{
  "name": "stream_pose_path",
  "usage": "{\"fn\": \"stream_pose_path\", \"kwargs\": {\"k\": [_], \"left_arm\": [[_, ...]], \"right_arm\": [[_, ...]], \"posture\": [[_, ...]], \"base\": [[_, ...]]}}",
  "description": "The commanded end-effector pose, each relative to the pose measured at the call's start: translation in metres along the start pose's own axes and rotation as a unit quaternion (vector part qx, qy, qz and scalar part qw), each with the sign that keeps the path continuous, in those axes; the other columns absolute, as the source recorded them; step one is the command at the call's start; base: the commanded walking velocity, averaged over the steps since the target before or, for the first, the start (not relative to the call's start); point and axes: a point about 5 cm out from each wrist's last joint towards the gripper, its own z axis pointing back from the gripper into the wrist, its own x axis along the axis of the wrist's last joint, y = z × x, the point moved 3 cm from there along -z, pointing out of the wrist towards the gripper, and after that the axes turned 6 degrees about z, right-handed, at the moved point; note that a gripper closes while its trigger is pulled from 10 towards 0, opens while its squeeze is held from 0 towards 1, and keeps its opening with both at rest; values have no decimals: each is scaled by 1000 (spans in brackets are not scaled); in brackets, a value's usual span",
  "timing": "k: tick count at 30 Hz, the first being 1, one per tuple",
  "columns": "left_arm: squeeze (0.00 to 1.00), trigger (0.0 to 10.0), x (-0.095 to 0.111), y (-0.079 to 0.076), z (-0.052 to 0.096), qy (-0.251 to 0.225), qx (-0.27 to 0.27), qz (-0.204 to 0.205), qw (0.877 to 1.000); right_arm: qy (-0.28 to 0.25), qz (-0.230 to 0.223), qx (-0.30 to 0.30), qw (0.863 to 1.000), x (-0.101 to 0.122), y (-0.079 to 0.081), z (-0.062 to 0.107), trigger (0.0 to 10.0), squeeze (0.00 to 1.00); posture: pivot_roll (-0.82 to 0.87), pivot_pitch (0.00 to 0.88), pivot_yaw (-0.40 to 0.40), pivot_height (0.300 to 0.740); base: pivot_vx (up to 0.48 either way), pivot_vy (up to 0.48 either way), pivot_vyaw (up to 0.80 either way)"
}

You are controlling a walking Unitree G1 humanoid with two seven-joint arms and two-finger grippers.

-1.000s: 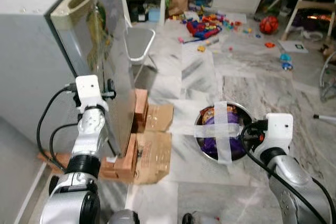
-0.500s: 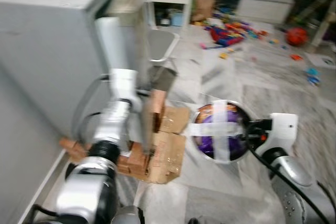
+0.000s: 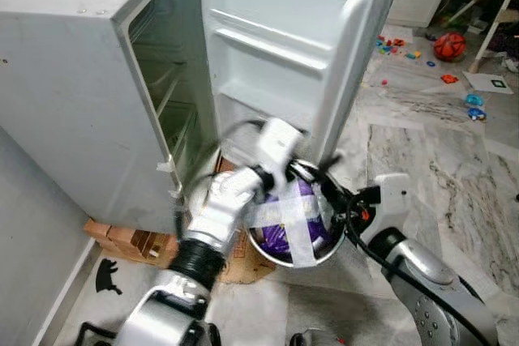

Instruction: Restocking fridge

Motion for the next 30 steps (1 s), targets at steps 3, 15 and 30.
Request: {"fn": "stream_pose_path", "kwargs": {"k": [3, 15, 30], "left_arm": [[0, 10000, 2, 23, 17, -11, 73, -5, 997], [0, 10000, -11, 19, 49, -1, 127, -9, 992], [0, 10000, -13, 26, 56, 13, 149, -11, 989]], "right_arm": [[-25, 6, 0, 1000, 13, -2, -8, 10000, 0], [-65, 22, 2, 998, 35, -2, -28, 10000, 0], [-80, 22, -32, 996, 36, -10, -38, 10000, 0]], "posture": [[-84, 0, 10, 740], [-78, 0, 8, 740], [-75, 0, 24, 740]], "base": [[0, 0, 0], [0, 0, 0], [0, 0, 0]]}}
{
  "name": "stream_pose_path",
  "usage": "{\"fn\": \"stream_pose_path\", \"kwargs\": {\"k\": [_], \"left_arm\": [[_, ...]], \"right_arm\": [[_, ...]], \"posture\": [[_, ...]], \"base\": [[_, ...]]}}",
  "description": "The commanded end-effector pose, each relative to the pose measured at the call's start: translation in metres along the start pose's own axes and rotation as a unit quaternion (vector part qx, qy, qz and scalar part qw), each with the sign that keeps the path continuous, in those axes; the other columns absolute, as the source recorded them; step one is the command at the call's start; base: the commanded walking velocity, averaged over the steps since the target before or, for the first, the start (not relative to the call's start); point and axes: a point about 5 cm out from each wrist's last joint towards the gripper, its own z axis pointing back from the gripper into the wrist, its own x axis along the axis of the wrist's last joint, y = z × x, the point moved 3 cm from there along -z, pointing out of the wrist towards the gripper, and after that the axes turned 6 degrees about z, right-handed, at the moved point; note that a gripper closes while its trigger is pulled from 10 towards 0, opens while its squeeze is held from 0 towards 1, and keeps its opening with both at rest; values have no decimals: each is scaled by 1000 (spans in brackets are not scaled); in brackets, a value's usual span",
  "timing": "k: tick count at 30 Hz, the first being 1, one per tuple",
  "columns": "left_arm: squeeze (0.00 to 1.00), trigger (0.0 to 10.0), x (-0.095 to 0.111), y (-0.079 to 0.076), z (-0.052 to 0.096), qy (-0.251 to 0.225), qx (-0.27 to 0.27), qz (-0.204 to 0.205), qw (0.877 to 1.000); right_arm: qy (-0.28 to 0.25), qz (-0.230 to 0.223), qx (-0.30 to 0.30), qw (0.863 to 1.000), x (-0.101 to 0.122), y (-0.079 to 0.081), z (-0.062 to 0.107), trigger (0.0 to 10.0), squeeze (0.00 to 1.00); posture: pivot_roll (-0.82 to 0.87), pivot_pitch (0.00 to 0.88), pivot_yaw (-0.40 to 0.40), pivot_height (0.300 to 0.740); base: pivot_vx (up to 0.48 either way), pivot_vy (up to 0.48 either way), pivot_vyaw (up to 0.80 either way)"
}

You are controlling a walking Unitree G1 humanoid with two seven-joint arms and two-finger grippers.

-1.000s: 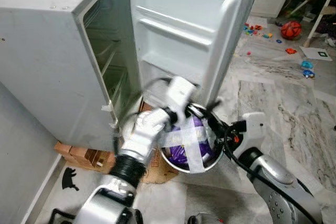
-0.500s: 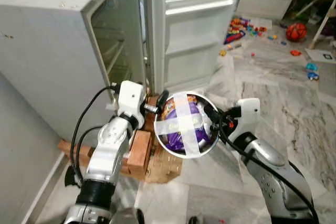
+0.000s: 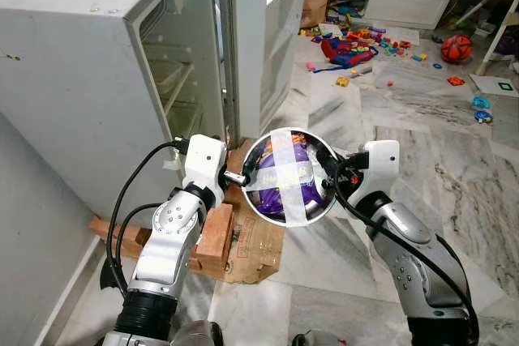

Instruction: Restocking fridge

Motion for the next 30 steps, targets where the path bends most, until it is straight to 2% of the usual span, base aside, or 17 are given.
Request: {"fn": "stream_pose_path", "kwargs": {"k": [1, 9, 20, 23, 27, 30], "left_arm": [[0, 10000, 5, 2, 1, -4, 5, -6, 1000], [0, 10000, 5, 3, 4, -2, 9, -7, 1000], [0, 10000, 1, 0, 9, 4, 24, -7, 1000], [0, 10000, 2, -1, 8, -2, 26, -3, 1000], [0, 10000, 1, 2, 7, 2, 34, -3, 999], [0, 10000, 1, 4, 7, 3, 30, -13, 999]], "right_arm": [[-24, -1, -11, 1000, 10, -4, -3, 10000, 0], [-31, -10, -16, 999, 11, 0, -7, 10000, 0], [-25, -19, -20, 999, 6, 2, -15, 10000, 0], [-34, -11, -39, 999, 10, -2, -19, 10000, 0], [-51, 5, -38, 998, 17, 0, -22, 10000, 0], [-54, 5, -47, 997, 18, -1, -23, 10000, 0]], "posture": [[-71, 0, 24, 740], [-36, 0, 28, 740], [7, 0, -10, 740], [5, 0, -12, 740], [3, 0, 2, 740], [8, 0, 8, 740]], "base": [[0, 0, 0], [0, 0, 0], [0, -335, 0], [0, -480, 0], [0, -478, 0], [0, -439, 788]]}}
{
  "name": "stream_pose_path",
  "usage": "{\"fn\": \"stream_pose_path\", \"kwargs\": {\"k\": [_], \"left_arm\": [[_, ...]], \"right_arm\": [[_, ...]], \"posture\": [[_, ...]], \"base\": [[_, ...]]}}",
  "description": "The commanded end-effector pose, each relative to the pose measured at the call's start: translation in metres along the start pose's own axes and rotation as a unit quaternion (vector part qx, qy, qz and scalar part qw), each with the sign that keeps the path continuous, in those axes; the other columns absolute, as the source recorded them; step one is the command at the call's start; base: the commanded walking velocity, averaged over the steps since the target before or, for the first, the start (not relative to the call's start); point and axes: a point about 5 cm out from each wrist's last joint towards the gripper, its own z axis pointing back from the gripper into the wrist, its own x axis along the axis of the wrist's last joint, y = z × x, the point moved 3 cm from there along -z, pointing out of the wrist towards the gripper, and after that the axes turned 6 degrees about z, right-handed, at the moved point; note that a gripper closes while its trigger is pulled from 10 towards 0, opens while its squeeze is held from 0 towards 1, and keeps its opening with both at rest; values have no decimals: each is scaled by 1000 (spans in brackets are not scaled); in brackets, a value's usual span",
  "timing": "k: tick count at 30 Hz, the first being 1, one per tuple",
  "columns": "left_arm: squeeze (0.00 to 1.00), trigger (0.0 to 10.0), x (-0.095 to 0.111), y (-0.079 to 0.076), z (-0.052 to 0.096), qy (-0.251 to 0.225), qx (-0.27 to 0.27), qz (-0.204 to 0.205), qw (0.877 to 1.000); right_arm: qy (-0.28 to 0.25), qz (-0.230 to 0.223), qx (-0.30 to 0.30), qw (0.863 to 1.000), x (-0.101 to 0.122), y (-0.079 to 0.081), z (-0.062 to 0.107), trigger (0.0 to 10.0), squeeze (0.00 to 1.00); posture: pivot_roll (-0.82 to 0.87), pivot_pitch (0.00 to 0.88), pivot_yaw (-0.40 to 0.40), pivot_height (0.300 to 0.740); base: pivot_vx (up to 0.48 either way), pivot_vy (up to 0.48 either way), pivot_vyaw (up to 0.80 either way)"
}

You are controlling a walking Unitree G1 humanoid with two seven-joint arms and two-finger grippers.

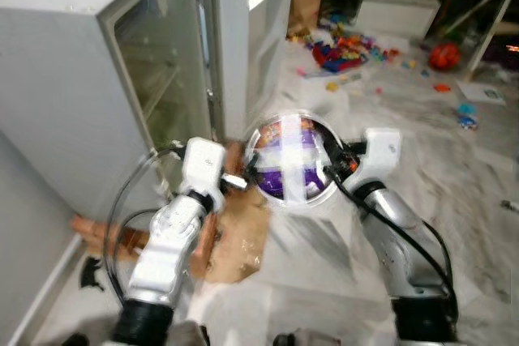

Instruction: Restocking fridge

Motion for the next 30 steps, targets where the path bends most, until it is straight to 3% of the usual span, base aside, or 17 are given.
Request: {"fn": "stream_pose_path", "kwargs": {"k": [1, 9, 28, 30], "left_arm": [[0, 10000, -1, -5, -2, 3, -10, -10, 1000], [0, 10000, -1, -7, -4, 6, -17, -25, 1000], [0, 10000, -10, -8, -2, 18, -5, -28, 999], [0, 10000, -10, -1, -4, 16, 23, -38, 999]], "right_arm": [[-12, 11, -17, 1000, 7, -5, -1, 10000, 0], [-22, 16, -14, 1000, 11, 1, -2, 10000, 0], [-27, 13, -45, 999, 9, -6, -1, 10000, 0], [-21, 9, -51, 998, 6, -9, -1, 10000, 0]], "posture": [[6, 0, 15, 740], [-2, 0, 28, 740], [16, 0, 1, 740], [12, 0, 0, 740]], "base": [[296, -371, 800], [300, -371, 798], [360, -311, 0], [379, -289, 0]]}}
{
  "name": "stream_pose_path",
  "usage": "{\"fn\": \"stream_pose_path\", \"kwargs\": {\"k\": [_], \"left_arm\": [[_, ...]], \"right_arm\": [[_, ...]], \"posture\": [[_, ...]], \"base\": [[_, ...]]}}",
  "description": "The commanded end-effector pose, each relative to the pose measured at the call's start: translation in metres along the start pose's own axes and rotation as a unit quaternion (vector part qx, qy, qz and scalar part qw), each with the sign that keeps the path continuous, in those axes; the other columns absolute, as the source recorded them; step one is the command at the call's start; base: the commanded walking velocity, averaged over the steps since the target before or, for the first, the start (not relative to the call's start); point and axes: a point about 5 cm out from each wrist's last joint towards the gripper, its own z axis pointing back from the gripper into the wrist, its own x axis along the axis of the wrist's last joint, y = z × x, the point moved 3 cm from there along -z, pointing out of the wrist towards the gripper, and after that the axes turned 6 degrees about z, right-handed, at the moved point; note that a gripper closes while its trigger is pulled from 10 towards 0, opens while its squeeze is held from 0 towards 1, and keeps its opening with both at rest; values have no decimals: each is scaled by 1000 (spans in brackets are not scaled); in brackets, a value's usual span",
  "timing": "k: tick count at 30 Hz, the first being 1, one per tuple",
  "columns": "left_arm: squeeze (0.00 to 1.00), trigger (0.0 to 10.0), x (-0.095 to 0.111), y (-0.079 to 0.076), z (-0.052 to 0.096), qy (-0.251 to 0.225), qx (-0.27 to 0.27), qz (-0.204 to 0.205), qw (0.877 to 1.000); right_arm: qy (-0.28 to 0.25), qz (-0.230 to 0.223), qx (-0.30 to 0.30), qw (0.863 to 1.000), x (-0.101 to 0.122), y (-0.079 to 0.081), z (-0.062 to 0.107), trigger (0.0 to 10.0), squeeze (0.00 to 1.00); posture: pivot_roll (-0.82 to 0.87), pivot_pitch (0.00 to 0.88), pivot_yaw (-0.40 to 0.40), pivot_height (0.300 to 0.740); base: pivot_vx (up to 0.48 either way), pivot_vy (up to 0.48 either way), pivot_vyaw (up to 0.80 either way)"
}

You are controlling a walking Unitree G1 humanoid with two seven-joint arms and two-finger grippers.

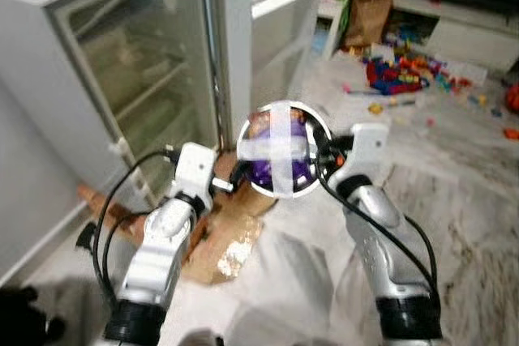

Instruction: Restocking fridge

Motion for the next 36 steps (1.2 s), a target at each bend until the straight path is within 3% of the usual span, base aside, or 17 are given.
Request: {"fn": "stream_pose_path", "kwargs": {"k": [1, 4, 10, 27, 36], "left_arm": [[0, 10000, 3, -1, -3, -4, 11, -10, 1000], [0, 10000, 4, 21, -6, -9, 91, -5, 996], [0, 10000, 0, 42, -3, -7, 166, 7, 986], [0, 10000, -3, 55, 6, -11, 216, 11, 976], [0, 10000, 1, 62, 9, -24, 247, 24, 968]], "right_arm": [[-13, 0, -17, 1000, 6, -10, 0, 10000, 0], [-12, 3, -21, 1000, 5, -13, -2, 10000, 0], [-14, 7, -17, 1000, 5, -14, -7, 10000, 0], [-24, 9, -8, 1000, 7, -12, -12, 10000, 0], [-24, 11, -3, 1000, 6, -10, -13, 10000, 0]], "posture": [[12, 0, 0, 740], [7, 0, -6, 740], [5, 0, -14, 740], [9, 0, -19, 740], [8, 0, -19, 740]], "base": [[379, -289, 0], [379, -290, 0], [379, -289, 0], [344, -315, 728], [0, 0, 794]]}}
